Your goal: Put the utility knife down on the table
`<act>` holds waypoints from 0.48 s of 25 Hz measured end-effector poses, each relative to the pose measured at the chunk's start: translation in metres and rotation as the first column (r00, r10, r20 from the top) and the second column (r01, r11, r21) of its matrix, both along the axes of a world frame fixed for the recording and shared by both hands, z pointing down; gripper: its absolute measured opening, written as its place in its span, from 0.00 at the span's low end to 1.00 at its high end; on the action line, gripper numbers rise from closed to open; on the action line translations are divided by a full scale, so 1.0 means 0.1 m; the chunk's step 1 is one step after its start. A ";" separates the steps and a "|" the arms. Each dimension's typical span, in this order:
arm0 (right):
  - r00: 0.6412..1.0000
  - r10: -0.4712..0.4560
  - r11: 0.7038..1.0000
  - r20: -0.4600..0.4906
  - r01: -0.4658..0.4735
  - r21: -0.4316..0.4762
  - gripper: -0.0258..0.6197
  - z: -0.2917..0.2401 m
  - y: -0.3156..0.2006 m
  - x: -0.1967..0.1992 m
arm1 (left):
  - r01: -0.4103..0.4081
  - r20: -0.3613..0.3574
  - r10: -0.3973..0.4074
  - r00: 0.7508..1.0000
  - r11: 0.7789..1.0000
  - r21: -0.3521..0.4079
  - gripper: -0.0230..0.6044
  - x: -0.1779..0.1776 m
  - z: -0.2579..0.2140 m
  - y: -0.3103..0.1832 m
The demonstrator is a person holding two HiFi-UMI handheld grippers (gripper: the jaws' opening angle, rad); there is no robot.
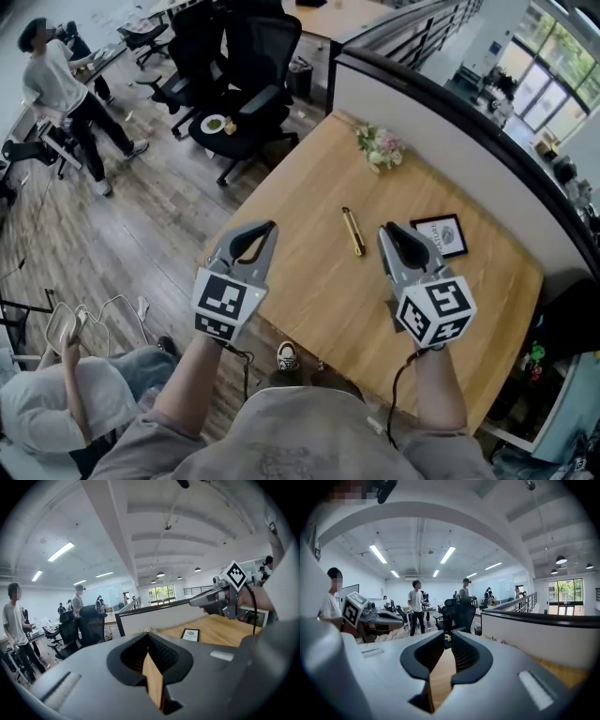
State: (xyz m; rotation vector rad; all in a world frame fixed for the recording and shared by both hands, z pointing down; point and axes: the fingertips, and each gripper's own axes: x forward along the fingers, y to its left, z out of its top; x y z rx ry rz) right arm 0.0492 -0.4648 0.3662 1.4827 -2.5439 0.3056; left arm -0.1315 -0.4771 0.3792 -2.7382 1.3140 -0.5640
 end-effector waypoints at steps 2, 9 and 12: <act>1.000 0.001 0.999 0.027 -0.002 0.041 0.13 -0.20 0.20 0.00 | -0.016 0.001 0.016 1.000 1.000 0.018 0.04 0.02 -0.11 0.14; 0.998 -0.001 0.994 0.065 -0.006 0.108 0.10 -0.56 0.78 -0.06 | -0.066 -0.004 0.067 0.998 0.994 0.082 0.04 0.07 -0.48 0.58; 0.996 -0.014 0.996 0.089 0.006 0.092 0.08 -0.54 1.00 -0.16 | -0.074 -0.027 0.077 0.997 0.994 0.080 0.04 0.05 -0.55 0.74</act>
